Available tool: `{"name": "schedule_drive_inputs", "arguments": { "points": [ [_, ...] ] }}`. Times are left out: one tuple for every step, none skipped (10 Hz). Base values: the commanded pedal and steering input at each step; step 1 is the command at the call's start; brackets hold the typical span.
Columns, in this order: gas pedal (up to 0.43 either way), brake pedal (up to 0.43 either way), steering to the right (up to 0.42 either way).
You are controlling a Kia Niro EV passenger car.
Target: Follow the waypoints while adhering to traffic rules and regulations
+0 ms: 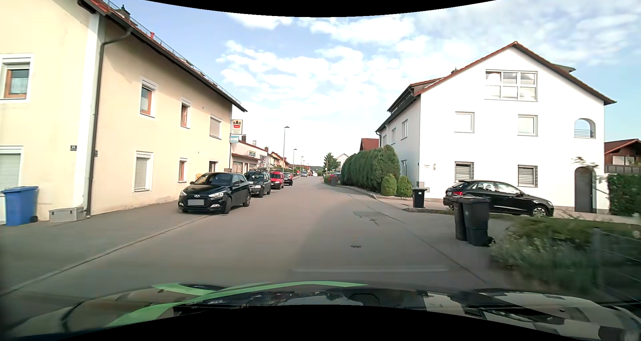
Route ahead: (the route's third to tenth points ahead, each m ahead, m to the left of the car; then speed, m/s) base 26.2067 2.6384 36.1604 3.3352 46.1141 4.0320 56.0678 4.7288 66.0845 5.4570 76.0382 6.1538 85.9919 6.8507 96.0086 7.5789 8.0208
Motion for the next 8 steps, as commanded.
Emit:
{"name": "schedule_drive_inputs", "arguments": {
  "points": [
    [0.209, 0.0, -0.009],
    [0.209, 0.0, -0.009],
    [0.209, 0.0, -0.009],
    [0.209, 0.0, -0.01],
    [0.197, 0.0, -0.01],
    [0.189, 0.0, -0.011],
    [0.189, 0.0, -0.012],
    [0.169, 0.0, -0.014]
  ]
}}
